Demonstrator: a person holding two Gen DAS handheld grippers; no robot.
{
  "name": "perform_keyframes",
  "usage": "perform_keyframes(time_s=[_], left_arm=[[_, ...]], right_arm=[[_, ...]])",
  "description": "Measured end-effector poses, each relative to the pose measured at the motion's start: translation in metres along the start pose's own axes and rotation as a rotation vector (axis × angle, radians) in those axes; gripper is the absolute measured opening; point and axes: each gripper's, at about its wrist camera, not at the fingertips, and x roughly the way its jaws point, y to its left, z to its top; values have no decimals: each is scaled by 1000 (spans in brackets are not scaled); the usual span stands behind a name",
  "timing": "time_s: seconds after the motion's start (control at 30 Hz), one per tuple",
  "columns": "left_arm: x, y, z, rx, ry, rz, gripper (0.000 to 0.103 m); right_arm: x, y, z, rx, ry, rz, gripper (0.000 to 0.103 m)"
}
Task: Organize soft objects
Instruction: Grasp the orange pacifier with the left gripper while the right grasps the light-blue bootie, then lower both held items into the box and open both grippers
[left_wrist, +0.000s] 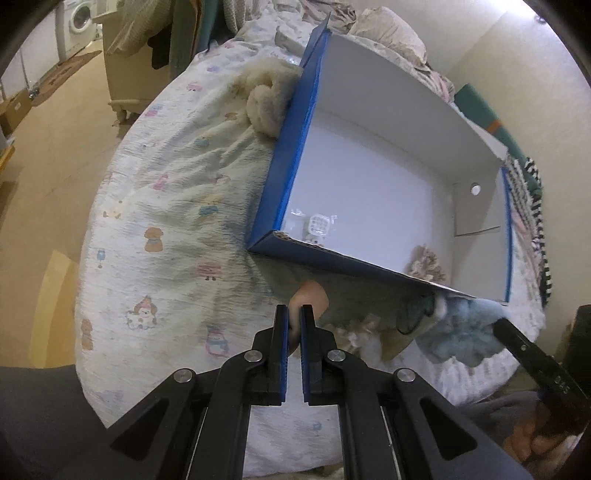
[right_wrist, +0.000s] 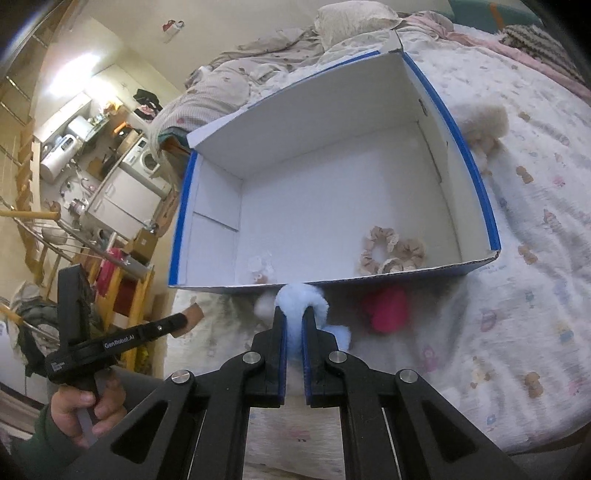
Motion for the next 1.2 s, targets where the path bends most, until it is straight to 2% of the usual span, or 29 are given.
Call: perform_keyframes(time_s=[0.13,0.5,0.6,0.77,0.93,1.2], left_arm=[[-8,1,-4,-3,-16,-21,5],[-9,1,-9,7,-35,28,5],[-11,1,-10,9,-47,48,5],[-30,-8,-12,38,-91,123,5],[-60,-30,-4,93,-170,114,5],[-77,-62,34,157,-224,99,5]], right_arm=[[1,1,0,-9,8,-4,9],[4,7,-2,-29,14,-2,9],[-1,9,-2,-24,6,14,9],[-18,20,2,-37,-15,51,9],[-42,36,19,-63,-64,90,9],[-63,50,62,-93,-155,110,9]])
